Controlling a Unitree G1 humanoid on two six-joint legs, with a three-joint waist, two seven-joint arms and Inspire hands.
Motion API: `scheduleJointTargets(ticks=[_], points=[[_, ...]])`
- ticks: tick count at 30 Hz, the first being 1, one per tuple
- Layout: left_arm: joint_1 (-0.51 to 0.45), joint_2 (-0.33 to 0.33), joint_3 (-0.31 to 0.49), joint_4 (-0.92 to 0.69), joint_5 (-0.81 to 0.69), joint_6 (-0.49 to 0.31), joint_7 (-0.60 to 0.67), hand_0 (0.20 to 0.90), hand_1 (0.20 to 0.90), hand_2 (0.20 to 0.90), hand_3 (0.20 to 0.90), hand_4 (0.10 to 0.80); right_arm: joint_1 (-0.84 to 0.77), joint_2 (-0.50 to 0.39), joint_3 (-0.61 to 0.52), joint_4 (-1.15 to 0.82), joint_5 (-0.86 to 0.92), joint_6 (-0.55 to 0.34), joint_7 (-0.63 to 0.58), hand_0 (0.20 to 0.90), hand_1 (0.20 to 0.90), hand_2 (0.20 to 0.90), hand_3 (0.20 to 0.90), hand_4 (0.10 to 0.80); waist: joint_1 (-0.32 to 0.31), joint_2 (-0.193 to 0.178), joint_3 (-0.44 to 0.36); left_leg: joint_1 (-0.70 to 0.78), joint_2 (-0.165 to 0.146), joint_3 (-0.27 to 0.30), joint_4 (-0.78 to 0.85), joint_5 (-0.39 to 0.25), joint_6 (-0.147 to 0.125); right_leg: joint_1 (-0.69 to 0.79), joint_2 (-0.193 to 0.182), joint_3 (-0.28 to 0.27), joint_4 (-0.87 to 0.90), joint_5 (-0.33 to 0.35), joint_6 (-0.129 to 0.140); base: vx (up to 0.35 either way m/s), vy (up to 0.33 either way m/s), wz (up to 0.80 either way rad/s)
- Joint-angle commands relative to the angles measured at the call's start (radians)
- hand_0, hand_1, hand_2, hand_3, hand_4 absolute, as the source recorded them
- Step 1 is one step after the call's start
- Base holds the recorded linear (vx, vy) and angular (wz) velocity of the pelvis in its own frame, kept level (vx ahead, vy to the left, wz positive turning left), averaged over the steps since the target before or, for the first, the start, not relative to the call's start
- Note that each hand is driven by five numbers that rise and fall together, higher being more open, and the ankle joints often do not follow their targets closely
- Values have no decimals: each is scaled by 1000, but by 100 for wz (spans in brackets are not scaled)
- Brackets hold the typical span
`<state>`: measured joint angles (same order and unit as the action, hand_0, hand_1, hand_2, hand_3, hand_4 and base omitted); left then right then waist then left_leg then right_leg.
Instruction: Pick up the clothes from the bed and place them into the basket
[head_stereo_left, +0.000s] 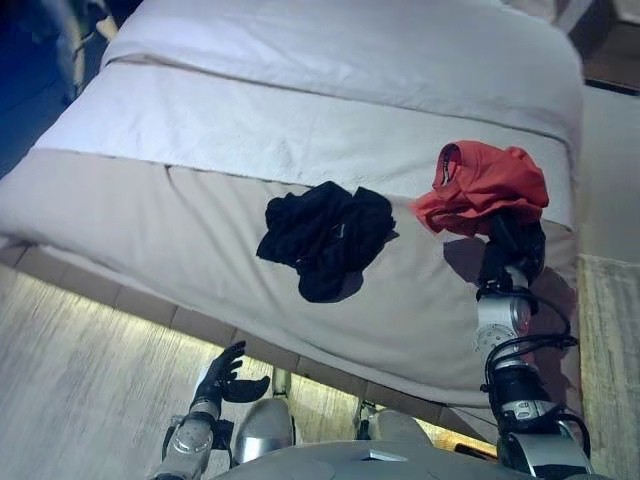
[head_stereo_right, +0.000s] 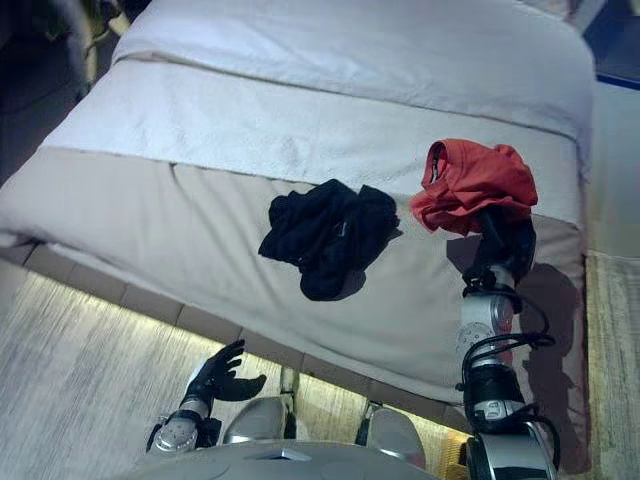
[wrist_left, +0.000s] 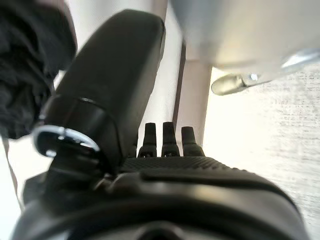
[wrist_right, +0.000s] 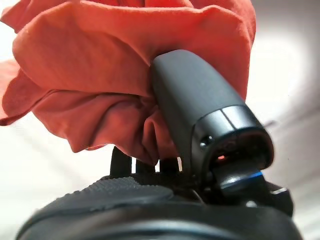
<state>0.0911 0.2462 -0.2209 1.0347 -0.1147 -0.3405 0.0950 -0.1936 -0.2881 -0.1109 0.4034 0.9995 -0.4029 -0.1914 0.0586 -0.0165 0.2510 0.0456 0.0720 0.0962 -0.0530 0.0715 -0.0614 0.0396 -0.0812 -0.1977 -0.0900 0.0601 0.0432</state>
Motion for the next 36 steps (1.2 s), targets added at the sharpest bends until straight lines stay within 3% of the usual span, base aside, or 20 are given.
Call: scheduleJointTargets(ticks=[1,4,9,12,13,15,16,18,20,21,22,23,25,27,29,33,36], points=[[63,-8,-18,30,-3,-5,42,900,900,900,900,800,8,-18,-44,-172,7,-119,66,300,300,300,200,100,0,-9,-105,-95,-10,-156,229,-115,-16,-9,-41,76,89,-52,24,39,200,-56],[68,-28,-20,20,-15,-8,46,900,900,900,900,800,26,38,10,-182,25,-153,72,300,300,300,200,100,21,-7,-113,-74,-82,-306,207,-155,26,-8,-46,173,79,-32,44,-28,183,-117],[13,9,-55,20,26,12,11,900,900,900,900,800,93,118,6,-198,49,-233,0,300,300,300,200,100,-33,15,-124,4,-90,-242,97,-168,70,-62,-89,214,138,-7,105,-90,185,-115],[-28,46,-74,41,20,37,17,900,900,900,900,800,135,137,-29,-180,102,-273,-38,300,300,300,200,100,-60,9,-118,26,-122,-222,66,-180,90,-113,-158,208,151,91,136,-93,139,-42],[-29,48,-74,43,16,39,15,900,900,900,900,800,136,136,-33,-178,107,-270,-36,300,300,300,200,100,-59,9,-117,27,-123,-219,64,-180,91,-117,-162,201,152,97,138,-92,114,-40],[-32,64,-57,59,4,46,3,900,900,900,900,800,138,121,-67,-147,134,-253,-49,300,300,300,200,100,-49,10,-116,46,-131,-171,48,-183,89,-143,-195,97,171,131,147,-134,150,-63],[-24,70,-44,63,10,52,-2,900,900,900,900,800,128,110,-81,-114,158,-228,-47,300,300,300,200,100,-34,15,-116,65,-133,-121,21,-175,84,-158,-210,0,196,164,157,-171,145,-102],[-18,77,-45,61,31,60,-7,900,900,900,900,800,111,99,-82,-72,150,-218,-80,300,300,300,200,100,-15,31,-121,78,-123,-64,-13,-157,85,-164,-217,-70,246,167,156,-241,114,-145],[-30,81,-56,73,41,70,-8,900,900,900,900,800,102,97,-70,-30,147,-218,-96,300,300,300,200,100,-2,45,-128,64,-111,-29,-10,-144,94,-156,-208,-92,317,126,136,-236,66,-114],[-45,82,-67,94,39,74,-3,900,900,900,900,800,95,95,-57,14,143,-230,-113,300,300,300,200,100,14,57,-137,44,-98,5,-2,-136,102,-134,-206,-135,378,82,113,-171,40,-60],[-49,82,-69,99,45,73,-5,900,900,900,900,800,93,93,-54,25,144,-234,-121,300,300,300,200,100,19,60,-140,41,-95,14,-2,-135,103,-130,-207,-145,391,71,108,-214,35,-63],[-59,81,-72,105,25,83,3,900,900,900,900,800,84,94,-49,53,142,-227,-118,300,300,300,200,100,33,65,-147,29,-86,42,-3,-130,106,-107,-215,-189,413,48,97,-159,-19,-55],[-75,75,-81,111,14,84,6,900,900,900,900,800,71,104,-45,99,138,-232,-114,300,300,300,200,100,68,60,-160,15,-77,99,-15,-125,108,-42,-227,-251,408,13,100,-191,-81,-87],[-93,74,-97,100,9,89,10,900,900,900,900,800,62,116,-41,129,113,-238,-122,300,300,300,200,100,96,42,-175,-11,-70,136,-17,-110,103,29,-202,-298,346,-28,103,-183,-213,-120],[-103,73,-114,86,6,85,16,900,900,900,900,800,51,128,-30,136,84,-239,-152,300,300,300,200,100,115,22,-181,-31,-57,173,-13,-88,81,86,-148,-327,215,-72,98,-178,-307,-137],[-117,58,-104,37,-3,66,7,900,900,900,900,800,59,137,-4,148,67,-258,-185,300,300,300,200,100,113,-1,-178,-68,-22,202,-6,-46,47,110,-73,-281,45,-62,89,-148,-267,-85],[-122,52,-108,28,-2,56,4,900,900,900,900,800,70,132,-3,174,74,-257,-198,300,300,300,200,100,103,-12,-178,-88,-9,192,9,-40,34,97,-52,-263,19,-48,75,-122,-201,-40]])
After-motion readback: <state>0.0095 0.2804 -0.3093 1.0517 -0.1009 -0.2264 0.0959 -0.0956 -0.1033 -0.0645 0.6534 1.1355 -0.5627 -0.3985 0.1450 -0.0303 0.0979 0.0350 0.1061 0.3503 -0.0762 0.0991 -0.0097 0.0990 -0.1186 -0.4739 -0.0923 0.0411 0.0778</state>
